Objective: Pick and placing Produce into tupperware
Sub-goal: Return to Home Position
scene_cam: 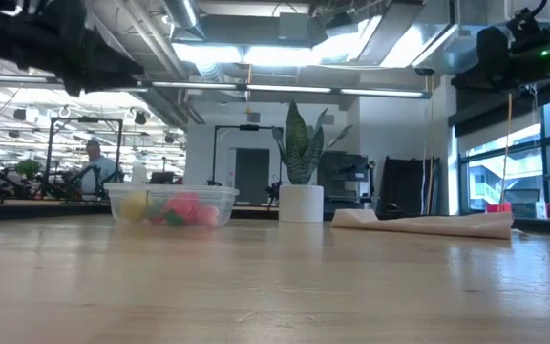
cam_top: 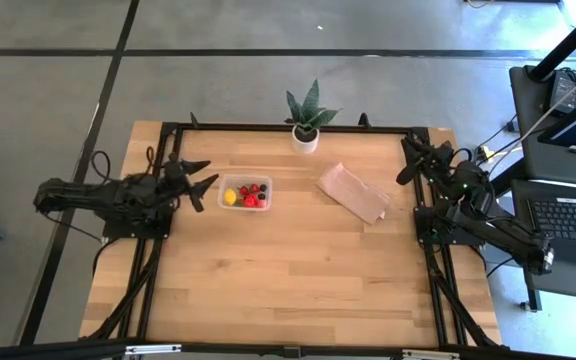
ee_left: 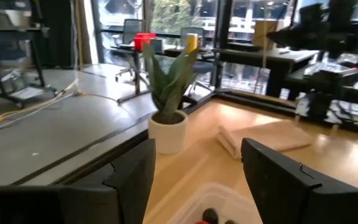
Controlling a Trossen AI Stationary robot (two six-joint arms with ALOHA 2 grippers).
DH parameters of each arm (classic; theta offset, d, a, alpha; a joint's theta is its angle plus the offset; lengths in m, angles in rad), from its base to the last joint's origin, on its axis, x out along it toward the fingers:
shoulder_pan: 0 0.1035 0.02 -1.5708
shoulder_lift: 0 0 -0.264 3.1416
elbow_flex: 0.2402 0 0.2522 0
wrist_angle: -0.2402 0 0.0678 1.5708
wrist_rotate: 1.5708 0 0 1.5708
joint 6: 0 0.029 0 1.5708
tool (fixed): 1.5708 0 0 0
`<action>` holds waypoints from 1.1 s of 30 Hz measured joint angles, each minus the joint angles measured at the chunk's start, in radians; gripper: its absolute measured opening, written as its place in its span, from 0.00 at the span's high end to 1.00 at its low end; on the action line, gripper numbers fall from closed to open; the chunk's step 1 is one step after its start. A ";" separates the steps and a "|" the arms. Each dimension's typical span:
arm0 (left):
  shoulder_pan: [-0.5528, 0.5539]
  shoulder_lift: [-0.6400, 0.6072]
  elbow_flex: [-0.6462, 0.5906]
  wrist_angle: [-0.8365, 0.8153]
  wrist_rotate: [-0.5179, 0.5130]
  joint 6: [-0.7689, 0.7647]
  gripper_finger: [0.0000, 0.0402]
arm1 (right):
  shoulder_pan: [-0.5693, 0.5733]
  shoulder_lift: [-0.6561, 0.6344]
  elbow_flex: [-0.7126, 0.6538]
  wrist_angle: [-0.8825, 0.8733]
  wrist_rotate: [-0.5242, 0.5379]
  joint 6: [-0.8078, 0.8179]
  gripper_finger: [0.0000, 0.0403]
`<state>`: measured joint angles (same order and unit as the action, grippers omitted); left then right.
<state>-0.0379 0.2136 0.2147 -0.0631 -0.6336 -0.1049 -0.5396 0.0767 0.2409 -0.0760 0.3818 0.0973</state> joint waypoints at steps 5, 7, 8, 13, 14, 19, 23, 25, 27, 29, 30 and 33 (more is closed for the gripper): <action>0.060 0.000 -0.056 0.068 0.007 0.007 0.43 | 0.000 -0.009 0.000 -0.036 0.000 0.005 0.84; 0.082 0.000 -0.068 0.079 0.008 0.007 0.43 | 0.000 -0.009 0.000 -0.058 0.000 0.028 0.84; 0.090 0.000 -0.070 0.080 0.007 0.007 0.43 | 0.000 -0.009 0.000 -0.072 0.000 0.038 0.84; 0.104 -0.013 -0.070 0.114 -0.002 0.045 0.43 | 0.000 -0.009 -0.001 -0.096 0.000 0.052 0.84; 0.104 -0.023 -0.070 0.121 -0.010 0.062 0.43 | 0.000 -0.009 -0.001 -0.100 0.000 0.046 0.84; 0.104 -0.115 -0.070 0.091 -0.036 0.089 0.43 | 0.000 -0.054 -0.001 -0.137 0.000 0.029 0.84; 0.104 -0.201 -0.070 0.031 -0.035 0.089 0.43 | 0.000 -0.076 0.000 -0.144 0.001 0.009 0.84; 0.103 -0.210 -0.070 0.031 -0.034 0.090 0.43 | 0.000 -0.075 0.000 -0.146 0.001 0.003 0.84; 0.102 -0.211 -0.071 0.023 -0.037 0.097 0.43 | 0.000 -0.076 0.000 -0.156 0.001 0.003 0.84; 0.103 -0.211 -0.071 0.006 -0.038 0.089 0.43 | 0.000 -0.076 0.000 -0.155 0.001 0.003 0.84; 0.103 -0.211 -0.073 -0.009 -0.038 0.079 0.43 | 0.000 -0.076 0.000 -0.155 -0.001 0.003 0.84; 0.103 -0.211 -0.079 -0.016 -0.036 0.062 0.43 | 0.000 -0.075 -0.003 -0.151 0.000 0.014 0.84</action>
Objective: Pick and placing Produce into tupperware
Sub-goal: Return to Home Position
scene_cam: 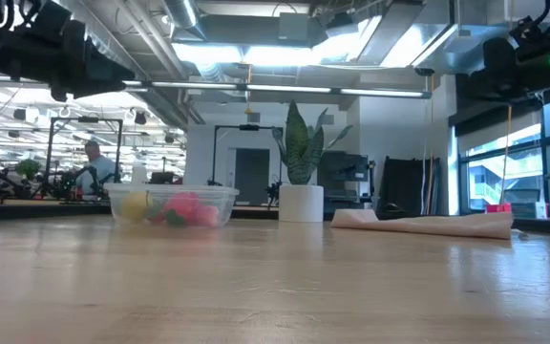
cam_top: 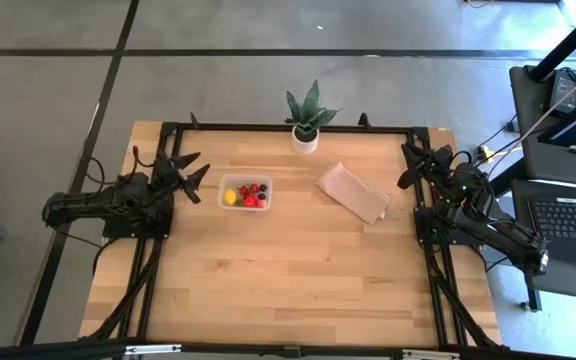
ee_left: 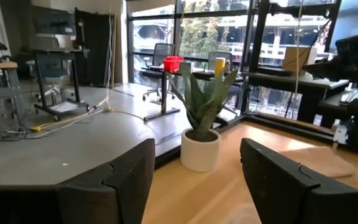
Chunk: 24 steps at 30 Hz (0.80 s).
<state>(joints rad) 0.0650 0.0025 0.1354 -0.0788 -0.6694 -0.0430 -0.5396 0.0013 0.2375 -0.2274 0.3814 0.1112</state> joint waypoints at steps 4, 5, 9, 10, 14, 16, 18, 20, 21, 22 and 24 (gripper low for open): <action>0.000 0.000 -0.037 -0.016 0.010 -0.050 0.43 | 0.000 0.000 -0.059 0.043 -0.003 0.050 0.84; 0.000 0.000 -0.047 -0.012 0.013 -0.063 0.43 | 0.000 0.000 -0.084 0.077 -0.010 0.065 0.84; 0.000 0.001 -0.082 0.006 0.027 -0.120 0.43 | 0.001 0.000 -0.185 0.253 -0.018 0.090 0.84; 0.000 0.000 -0.083 0.016 0.036 -0.119 0.43 | 0.001 0.000 -0.208 0.295 -0.018 0.093 0.84; 0.000 0.000 -0.083 0.015 0.040 -0.112 0.43 | 0.001 0.001 -0.231 0.312 -0.020 0.100 0.84; 0.000 0.000 -0.083 0.010 0.040 -0.113 0.43 | 0.001 0.001 -0.231 0.311 -0.020 0.113 0.84; 0.000 0.000 -0.083 0.008 0.040 -0.114 0.43 | 0.001 0.001 -0.230 0.310 -0.019 0.116 0.84; 0.000 0.000 -0.083 0.008 0.040 -0.114 0.43 | 0.001 0.001 -0.230 0.302 -0.019 0.117 0.84; 0.000 0.000 -0.083 0.008 0.040 -0.114 0.43 | 0.001 0.001 -0.230 0.299 -0.019 0.117 0.84; 0.000 0.000 -0.083 0.008 0.040 -0.113 0.43 | 0.001 0.001 -0.230 0.298 -0.019 0.117 0.84; 0.000 0.000 -0.083 0.007 0.040 -0.108 0.43 | 0.001 0.001 -0.230 0.293 -0.019 0.117 0.84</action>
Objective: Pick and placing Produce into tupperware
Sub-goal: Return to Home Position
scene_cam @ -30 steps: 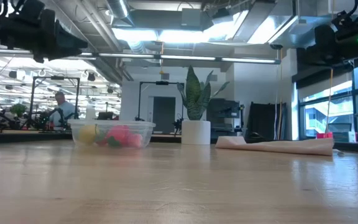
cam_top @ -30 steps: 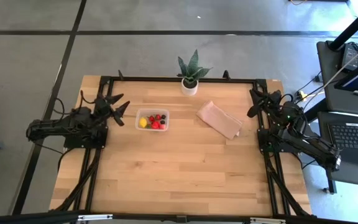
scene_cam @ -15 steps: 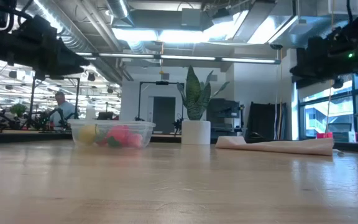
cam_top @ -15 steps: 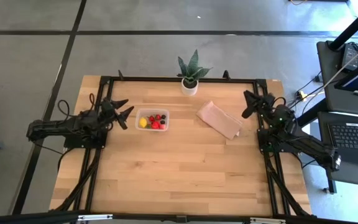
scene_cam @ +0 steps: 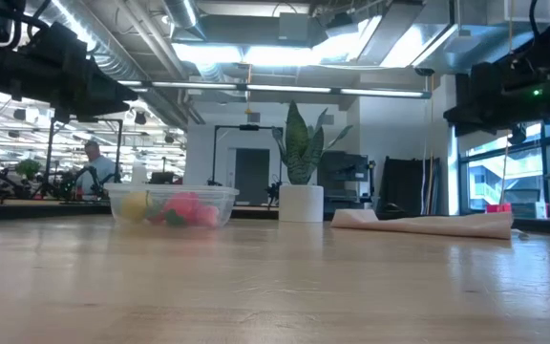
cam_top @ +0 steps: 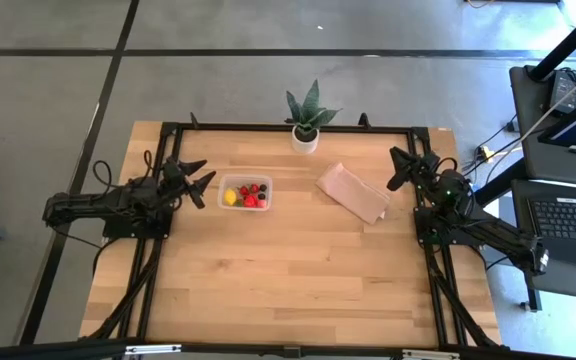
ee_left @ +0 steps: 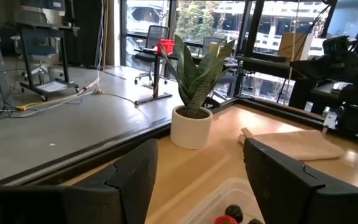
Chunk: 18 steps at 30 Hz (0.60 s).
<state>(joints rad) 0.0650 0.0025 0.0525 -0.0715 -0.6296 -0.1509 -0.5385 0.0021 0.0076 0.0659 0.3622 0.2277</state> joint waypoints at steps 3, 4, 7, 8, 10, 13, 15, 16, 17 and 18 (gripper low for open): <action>0.000 0.000 0.000 0.000 0.000 -0.011 0.43 | 0.000 0.000 0.000 0.000 0.000 0.000 0.84; 0.000 0.000 0.000 0.000 0.000 -0.019 0.43 | 0.000 0.000 0.000 0.000 0.000 0.000 0.84; 0.000 0.000 0.000 0.000 0.000 0.013 0.43 | 0.000 0.000 0.000 0.000 0.000 -0.006 0.84; 0.000 0.000 0.000 0.001 0.000 0.031 0.43 | 0.000 0.000 0.000 0.000 0.000 -0.014 0.84; 0.000 0.000 0.000 0.003 0.000 0.047 0.43 | 0.000 0.000 0.000 -0.001 0.000 -0.028 0.84; 0.000 0.000 0.000 0.002 0.000 0.053 0.43 | 0.000 0.000 0.000 -0.001 0.000 -0.023 0.84; 0.000 0.000 0.000 0.002 0.000 0.053 0.43 | 0.000 0.000 0.001 -0.001 0.000 -0.026 0.84; 0.000 0.000 0.000 0.002 0.000 0.053 0.43 | 0.000 0.000 0.001 -0.001 0.000 -0.028 0.84; 0.000 0.000 0.000 0.002 0.000 0.053 0.43 | 0.000 0.000 0.001 -0.001 0.000 -0.027 0.84; 0.000 0.000 0.000 0.002 0.000 0.053 0.43 | 0.000 0.000 0.001 -0.001 0.000 -0.023 0.84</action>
